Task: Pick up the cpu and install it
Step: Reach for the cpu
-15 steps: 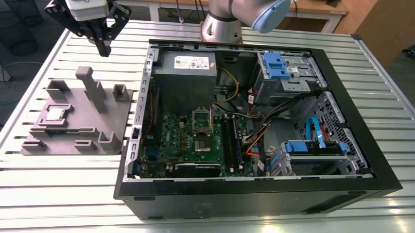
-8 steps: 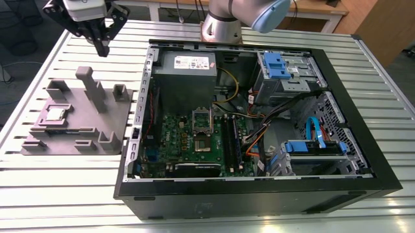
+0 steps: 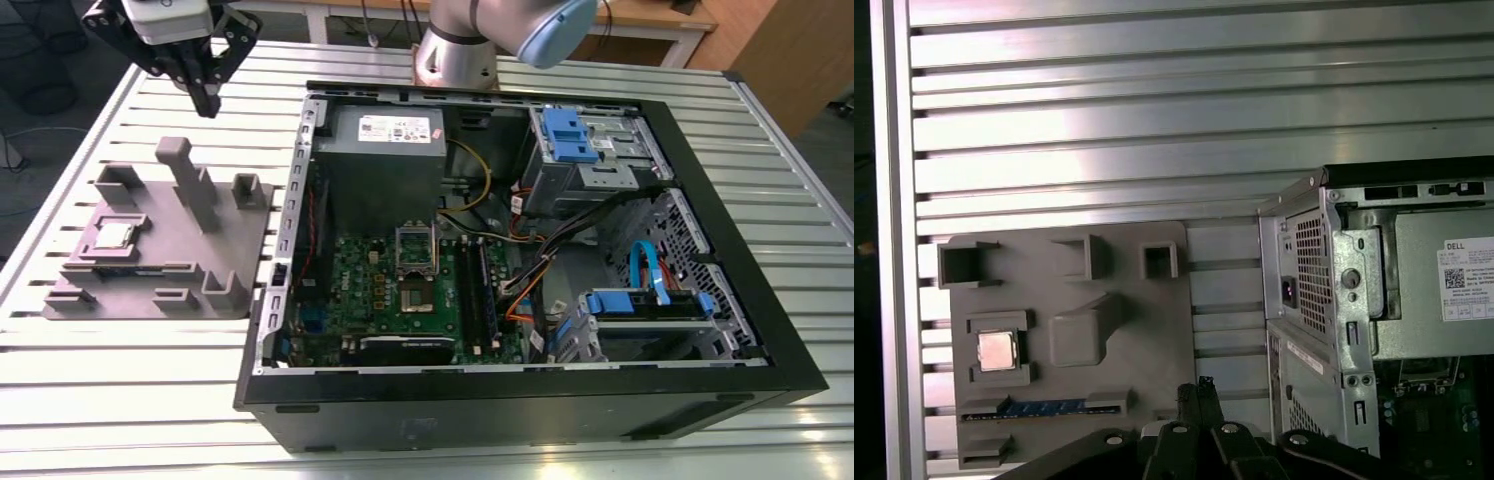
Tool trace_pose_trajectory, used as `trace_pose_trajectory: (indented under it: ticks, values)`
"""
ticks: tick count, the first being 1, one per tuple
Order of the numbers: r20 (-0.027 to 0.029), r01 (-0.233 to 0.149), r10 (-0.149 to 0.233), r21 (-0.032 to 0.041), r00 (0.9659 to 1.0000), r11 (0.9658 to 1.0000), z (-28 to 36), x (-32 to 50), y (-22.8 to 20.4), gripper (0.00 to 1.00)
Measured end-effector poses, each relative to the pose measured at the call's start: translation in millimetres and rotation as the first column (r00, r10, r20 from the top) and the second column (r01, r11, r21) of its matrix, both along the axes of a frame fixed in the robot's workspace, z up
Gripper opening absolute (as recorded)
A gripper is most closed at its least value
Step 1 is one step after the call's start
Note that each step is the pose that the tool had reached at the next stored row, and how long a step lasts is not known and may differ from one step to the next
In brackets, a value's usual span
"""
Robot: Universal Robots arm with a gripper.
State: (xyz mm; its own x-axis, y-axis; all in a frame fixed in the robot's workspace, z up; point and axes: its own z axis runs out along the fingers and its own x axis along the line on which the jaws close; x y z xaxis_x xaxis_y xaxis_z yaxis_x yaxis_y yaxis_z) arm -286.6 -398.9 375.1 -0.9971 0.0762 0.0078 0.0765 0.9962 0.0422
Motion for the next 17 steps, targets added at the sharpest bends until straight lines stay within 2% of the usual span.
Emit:
trace_pose_trajectory:
  ticks: [17]
  values:
    - [-0.003, 0.0, 0.0, 0.0001, 1.0, 1.0, -1.4, -12.1, 0.0, 0.1]
